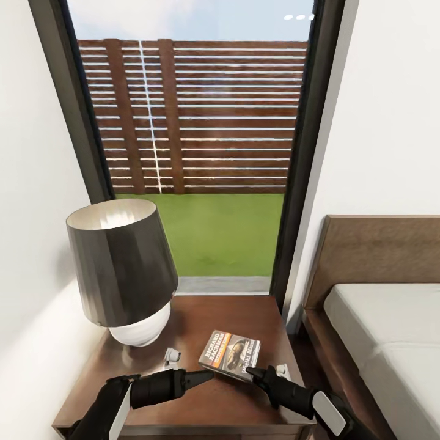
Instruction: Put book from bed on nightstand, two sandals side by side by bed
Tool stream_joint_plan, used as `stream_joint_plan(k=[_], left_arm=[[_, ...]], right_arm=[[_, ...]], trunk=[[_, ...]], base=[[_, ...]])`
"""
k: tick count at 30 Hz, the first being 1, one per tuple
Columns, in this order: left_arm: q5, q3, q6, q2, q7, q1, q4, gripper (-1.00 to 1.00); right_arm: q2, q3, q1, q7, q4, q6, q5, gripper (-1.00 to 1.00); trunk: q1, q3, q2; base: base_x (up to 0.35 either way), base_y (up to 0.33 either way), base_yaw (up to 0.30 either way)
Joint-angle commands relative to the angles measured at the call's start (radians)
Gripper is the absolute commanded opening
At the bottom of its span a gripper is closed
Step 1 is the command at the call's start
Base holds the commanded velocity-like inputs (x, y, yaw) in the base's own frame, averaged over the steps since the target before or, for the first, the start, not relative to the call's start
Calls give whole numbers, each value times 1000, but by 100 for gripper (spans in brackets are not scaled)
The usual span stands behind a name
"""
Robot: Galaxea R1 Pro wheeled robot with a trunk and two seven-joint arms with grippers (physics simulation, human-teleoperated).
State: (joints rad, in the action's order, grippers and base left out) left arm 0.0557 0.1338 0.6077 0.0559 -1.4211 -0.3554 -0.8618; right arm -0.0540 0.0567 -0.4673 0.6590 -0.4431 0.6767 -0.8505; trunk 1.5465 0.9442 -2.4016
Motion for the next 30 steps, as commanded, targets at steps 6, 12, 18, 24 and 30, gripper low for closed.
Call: stream_joint_plan(k=[6, 12, 18, 24, 30], left_arm=[[-2, 3, 11, 1, 0, 0, 0, 100], [-1, 3, 11, 1, 13, 0, 0, 100], [0, 3, 11, 1, 15, 0, 0, 100], [0, 3, 11, 1, 15, 0, 0, 100], [0, 3, 11, 1, 14, 0, 0, 100]], right_arm=[[-1, 6, -1, -1, 0, 3, -8, -100], [-1, 6, -1, -1, 0, 3, -8, -100], [-1, 5, -1, -1, 0, 3, -8, -100], [-1, 5, -1, -1, 0, 3, -8, -100], [-1, 6, -1, -1, 0, 3, -8, -100]], trunk=[[0, 1, 0], [0, 1, 0], [8, 7, -14], [15, 13, -28], [19, 17, -35]], base=[[51, 0, 0], [68, 0, 0], [4, 0, 0], [0, 0, 0], [0, 0, 0]])
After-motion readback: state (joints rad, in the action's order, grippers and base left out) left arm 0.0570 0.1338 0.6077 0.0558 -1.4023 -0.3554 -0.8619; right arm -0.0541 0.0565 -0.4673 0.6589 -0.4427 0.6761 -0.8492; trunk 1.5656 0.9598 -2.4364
